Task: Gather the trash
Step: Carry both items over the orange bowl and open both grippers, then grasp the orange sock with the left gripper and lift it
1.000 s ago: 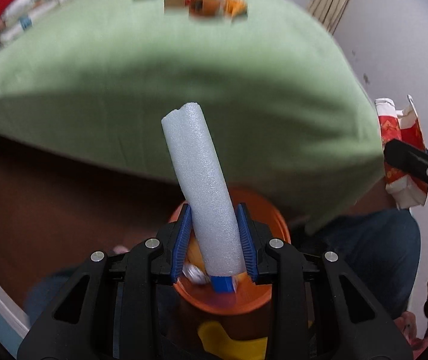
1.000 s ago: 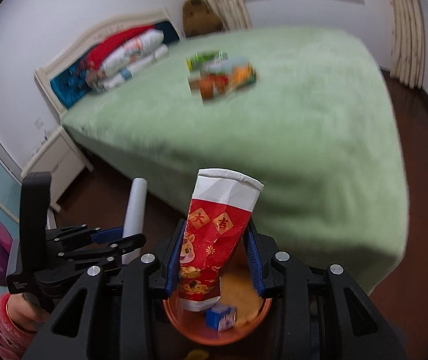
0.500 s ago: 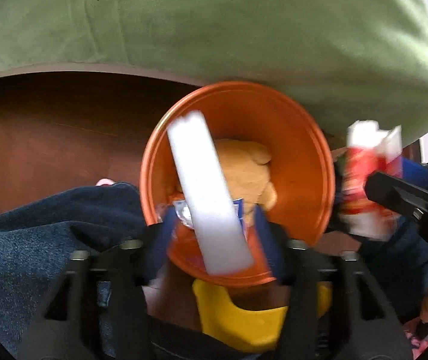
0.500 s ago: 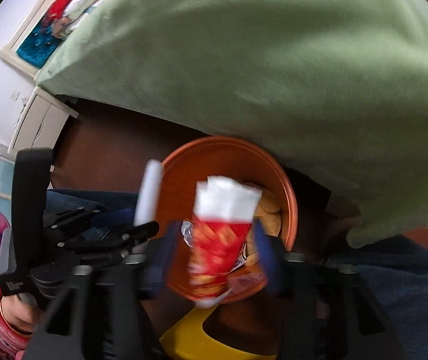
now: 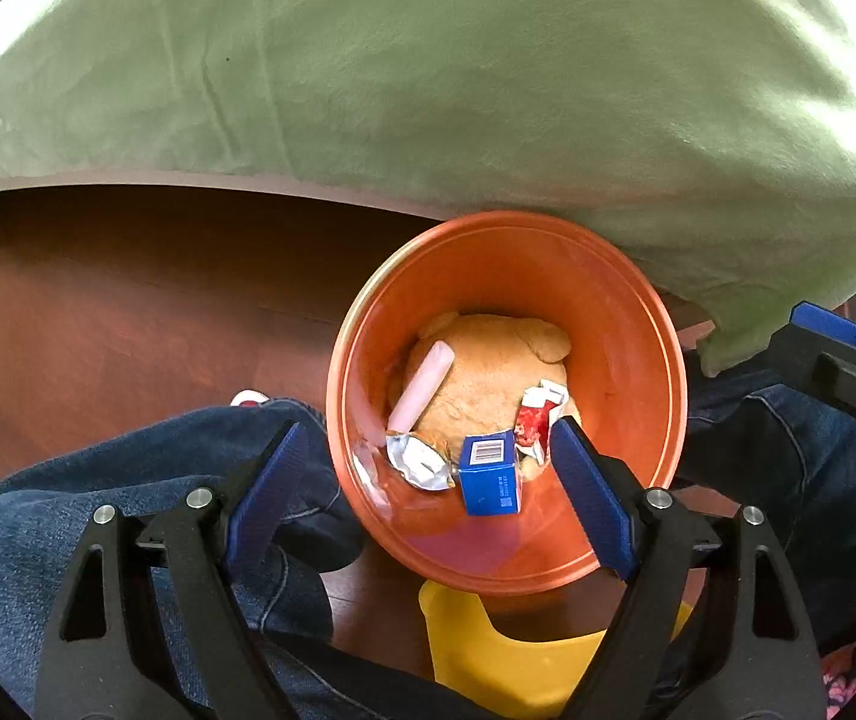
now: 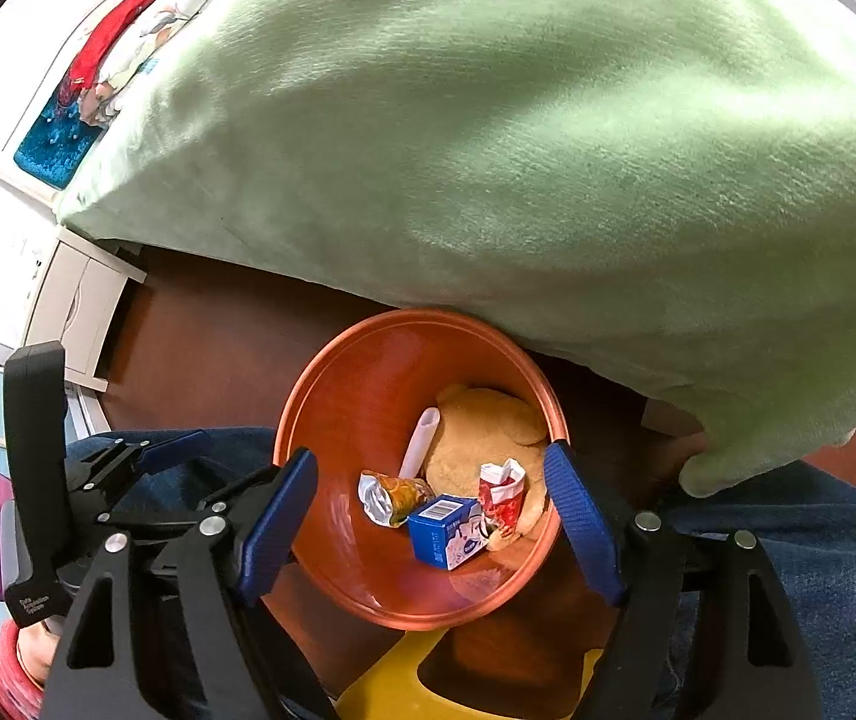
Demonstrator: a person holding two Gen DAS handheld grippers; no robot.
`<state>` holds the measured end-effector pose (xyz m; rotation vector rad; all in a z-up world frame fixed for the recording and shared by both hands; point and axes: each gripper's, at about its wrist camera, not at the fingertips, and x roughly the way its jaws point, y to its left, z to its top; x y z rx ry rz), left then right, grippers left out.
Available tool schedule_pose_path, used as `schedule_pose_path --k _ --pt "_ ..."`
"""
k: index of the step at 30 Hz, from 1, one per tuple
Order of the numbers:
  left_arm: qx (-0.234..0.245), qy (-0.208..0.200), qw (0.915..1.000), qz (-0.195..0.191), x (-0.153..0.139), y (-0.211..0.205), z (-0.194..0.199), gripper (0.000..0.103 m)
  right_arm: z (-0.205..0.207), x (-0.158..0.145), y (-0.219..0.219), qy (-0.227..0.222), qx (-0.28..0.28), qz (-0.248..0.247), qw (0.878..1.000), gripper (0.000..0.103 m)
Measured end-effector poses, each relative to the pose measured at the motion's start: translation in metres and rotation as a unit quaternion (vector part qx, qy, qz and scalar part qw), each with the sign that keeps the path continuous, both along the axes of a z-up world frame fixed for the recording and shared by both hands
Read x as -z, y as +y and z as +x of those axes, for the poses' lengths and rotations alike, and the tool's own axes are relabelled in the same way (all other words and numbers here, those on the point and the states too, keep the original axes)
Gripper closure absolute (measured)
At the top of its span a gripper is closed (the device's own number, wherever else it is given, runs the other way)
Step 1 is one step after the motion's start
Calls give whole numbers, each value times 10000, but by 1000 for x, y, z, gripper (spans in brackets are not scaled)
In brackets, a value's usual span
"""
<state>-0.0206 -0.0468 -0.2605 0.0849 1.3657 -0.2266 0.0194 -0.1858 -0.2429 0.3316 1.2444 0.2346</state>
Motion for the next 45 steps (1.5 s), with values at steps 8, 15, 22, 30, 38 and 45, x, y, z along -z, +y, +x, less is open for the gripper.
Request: schedule_pose_path --k 8,15,22,30,38,45 --pt "-5 -91 10000 39 -6 2 2 22 0 -4 -5 -65 4 46 10000 27" --pt "-50 -269 9996 -46 -23 6 5 22 1 -26 -8 -327 19 68 9994 27" --pt "-176 -1145 9928 -319 -84 11 33 22 4 -72 -21 -942 186 201 9952 26" --pt "-384 -1968 9752 -938 -150 6 108 15 -8 -105 -34 -1398 314 256 9894 24" --pt "-703 -2290 9644 -1121 -180 -25 208 15 -17 -127 -46 -1754 395 222 9834 24" --pt "-988 -2064 9702 -798 -167 -41 259 37 -13 -147 -58 -2057 499 253 9770 24"
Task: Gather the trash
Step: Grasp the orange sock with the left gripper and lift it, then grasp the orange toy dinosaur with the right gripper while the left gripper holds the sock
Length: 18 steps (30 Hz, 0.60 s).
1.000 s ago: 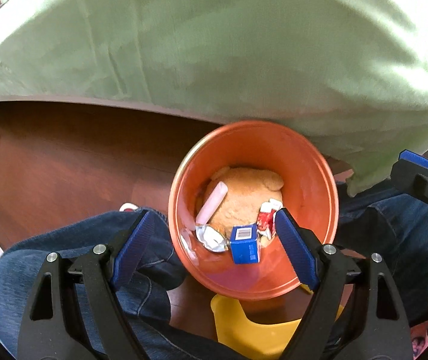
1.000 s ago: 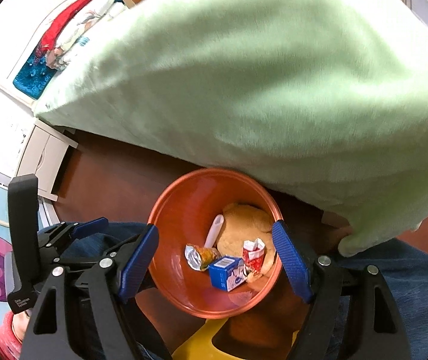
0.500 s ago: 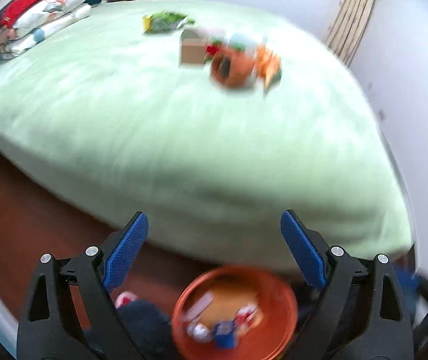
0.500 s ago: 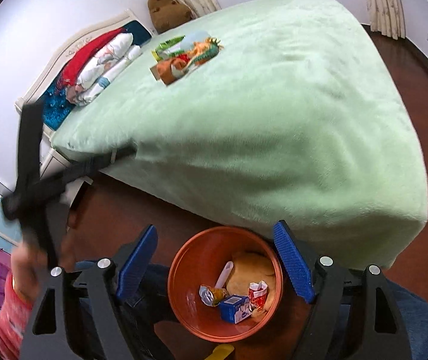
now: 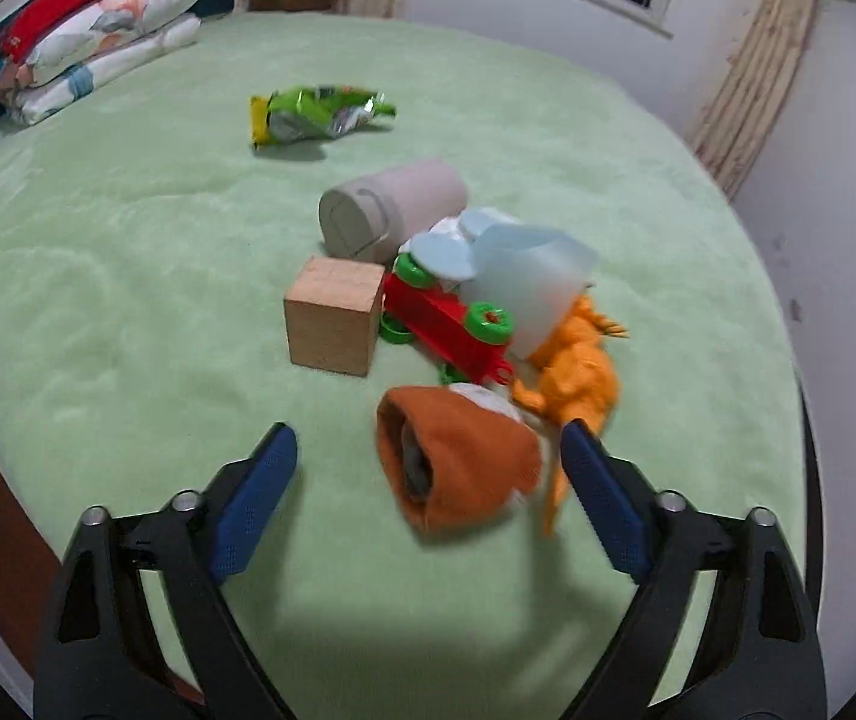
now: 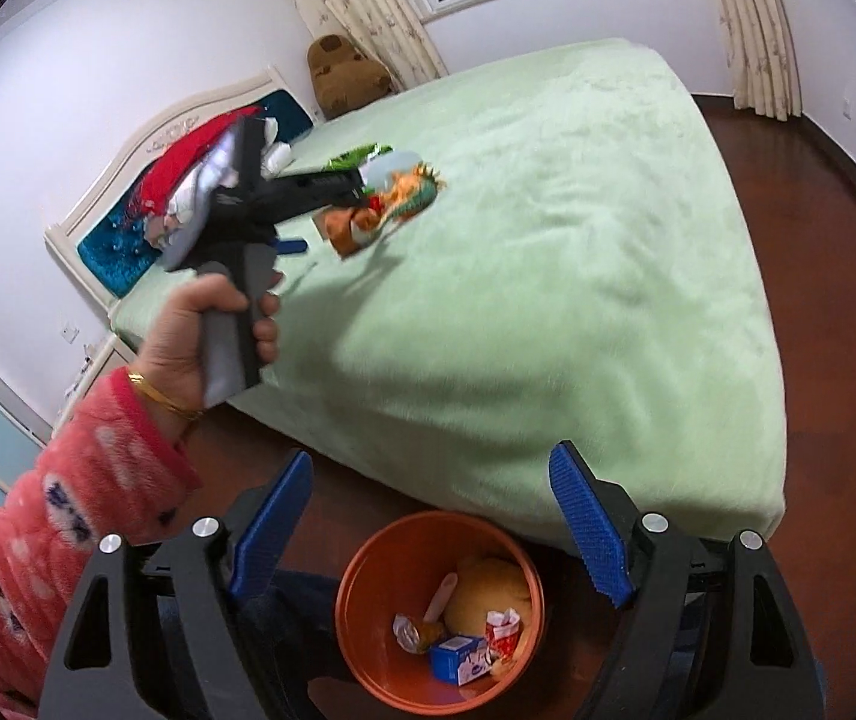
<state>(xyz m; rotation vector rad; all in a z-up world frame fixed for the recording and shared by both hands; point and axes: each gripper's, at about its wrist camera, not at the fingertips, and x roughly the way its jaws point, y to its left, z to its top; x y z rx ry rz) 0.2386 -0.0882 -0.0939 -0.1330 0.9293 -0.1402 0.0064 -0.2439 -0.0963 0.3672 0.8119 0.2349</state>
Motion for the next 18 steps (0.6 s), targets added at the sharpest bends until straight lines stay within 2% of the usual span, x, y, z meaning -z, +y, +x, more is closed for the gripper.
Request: schedule_pose_path --k 1,3,4,8,13,18 --pt "8 80 10000 -36 4 0 2 54 0 -2 0 -24 6 9 10000 24" --pt "61 190 9995 -252 8 1 3 66 3 -6 -1 -95 -4 30 9999 24" --pt "80 134 9997 -183 7 -1 2 68 4 -7 0 -117 -10 28 9999 24" --pt "262 -68 9996 -16 0 -4 -7 72 9 -8 2 -137 -41 57 9999 23" --pt "305 -181 9991 -212 -9 12 -20 73 13 -8 5 -119 -24 89 9999 23" --pt "282 -390 9978 -458 -24 44 -56 73 19 -8 7 -97 -20 99 9999 23"
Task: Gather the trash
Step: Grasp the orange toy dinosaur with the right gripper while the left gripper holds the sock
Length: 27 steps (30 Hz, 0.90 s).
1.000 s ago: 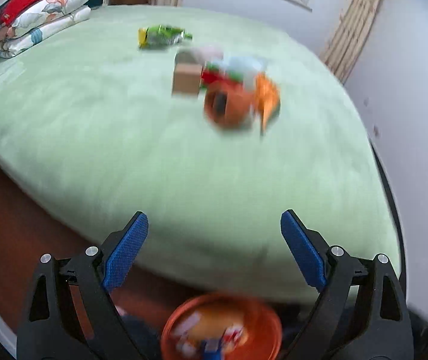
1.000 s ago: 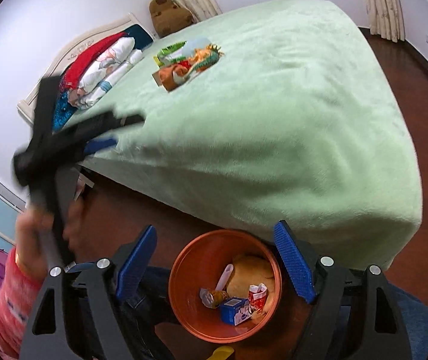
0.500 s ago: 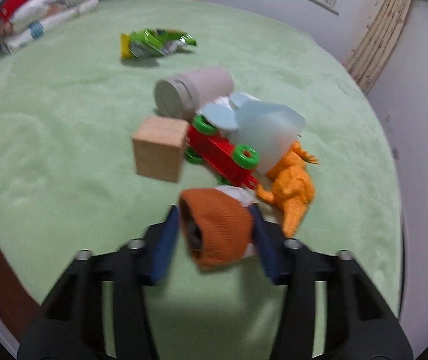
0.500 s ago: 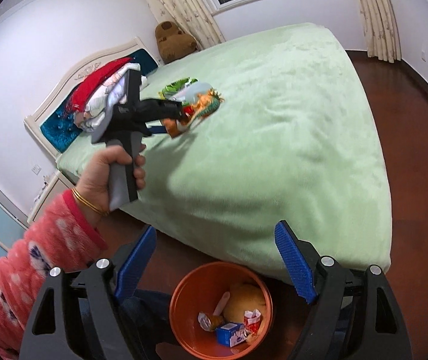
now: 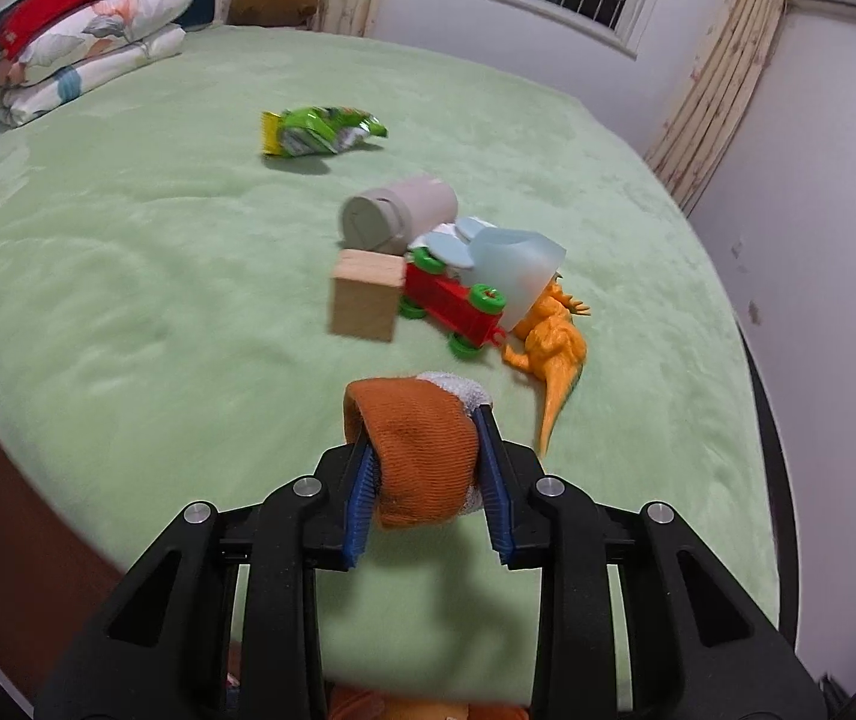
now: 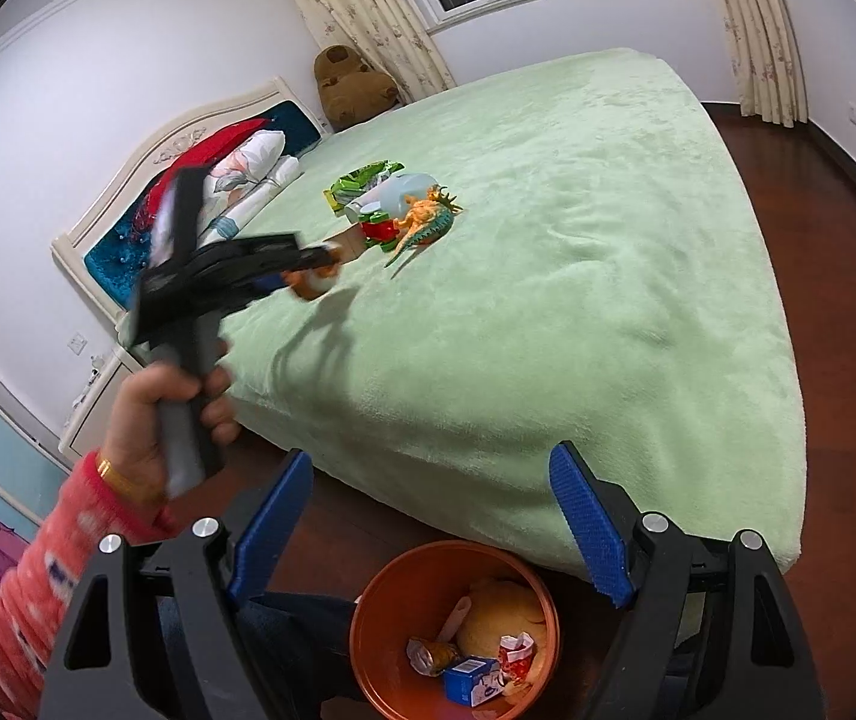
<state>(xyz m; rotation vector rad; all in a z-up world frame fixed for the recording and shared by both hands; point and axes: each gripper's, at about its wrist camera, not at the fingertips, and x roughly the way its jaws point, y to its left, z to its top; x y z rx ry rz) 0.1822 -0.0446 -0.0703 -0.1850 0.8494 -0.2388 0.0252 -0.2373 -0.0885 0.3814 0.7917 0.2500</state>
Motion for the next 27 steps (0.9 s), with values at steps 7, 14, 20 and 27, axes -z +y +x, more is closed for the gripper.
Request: schedule_pose_path --k 7,14,20,27 --pt "-7 -272 9996 86 -9 34 -70 73 14 -2 7 -26 3 27 10000 23" --pt "74 -250 9996 139 -4 52 -130 73 68 -4 15 -86 22 -38 10000 23" --pt "7 -206 9998 18 1 62 -151 73 162 1 36 68 -16 -368 9993 24" --pt "-87 -139 9998 -111 4 75 -153 73 254 15 71 364 -6 -1204 9921 24"
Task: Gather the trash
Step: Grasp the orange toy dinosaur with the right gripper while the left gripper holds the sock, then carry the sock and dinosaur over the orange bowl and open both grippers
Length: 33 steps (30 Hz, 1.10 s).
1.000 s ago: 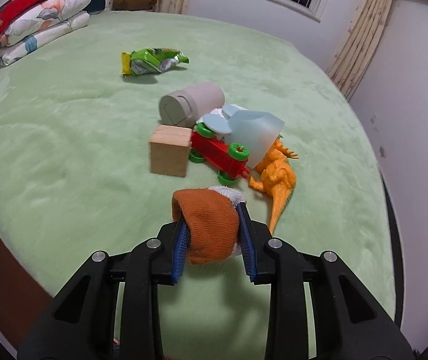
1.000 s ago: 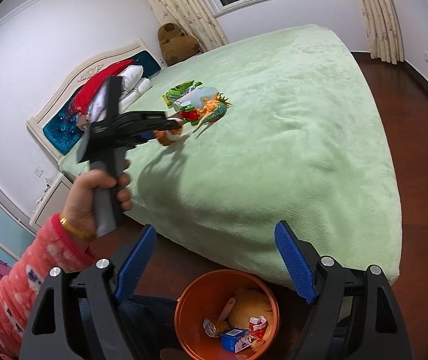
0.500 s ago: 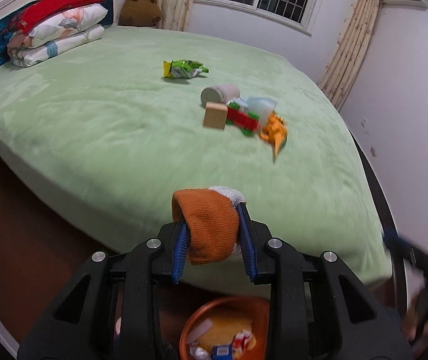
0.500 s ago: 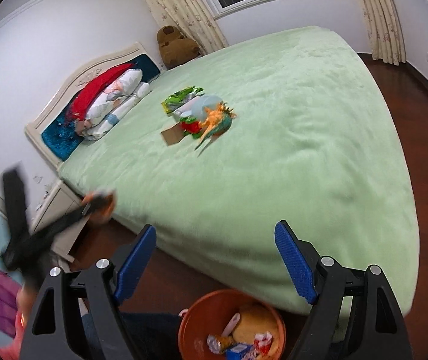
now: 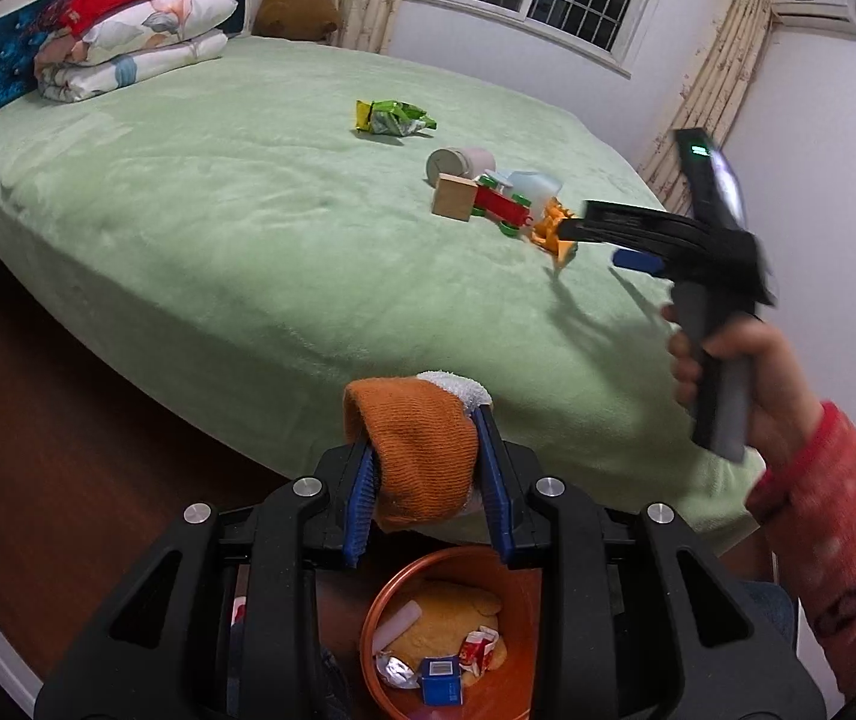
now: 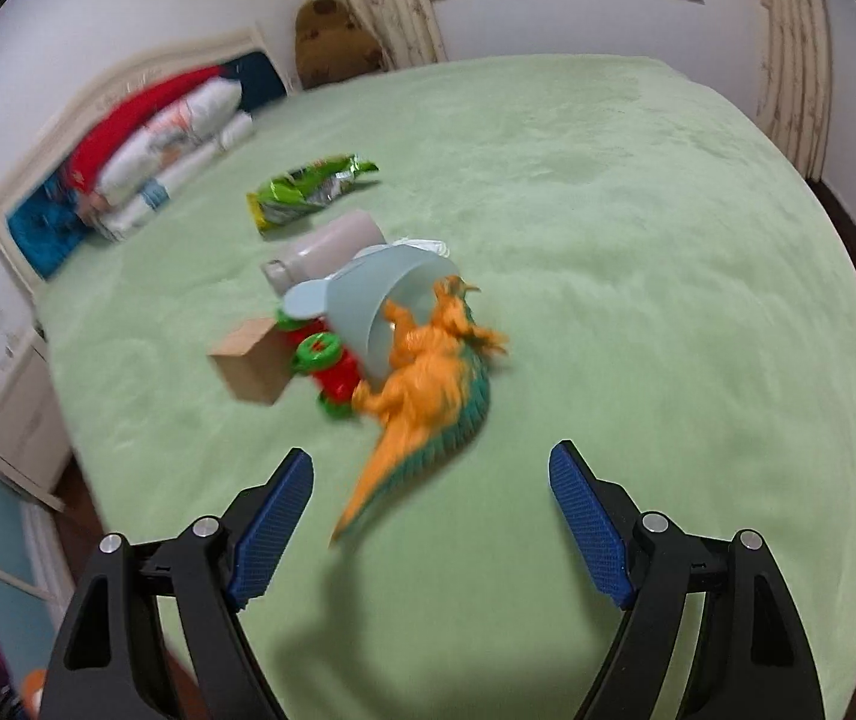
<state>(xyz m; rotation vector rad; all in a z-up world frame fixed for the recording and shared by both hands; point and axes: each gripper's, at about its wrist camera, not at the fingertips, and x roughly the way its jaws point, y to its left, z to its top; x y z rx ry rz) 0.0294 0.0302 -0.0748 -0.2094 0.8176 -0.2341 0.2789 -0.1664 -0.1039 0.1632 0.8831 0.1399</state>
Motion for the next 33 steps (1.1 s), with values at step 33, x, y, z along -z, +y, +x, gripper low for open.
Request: schedule_pose_path --k 33 --pt "296 59 9995 37 -2 -28 -15 73 -164 -59 -41 -888 -689 -59 9936 51"
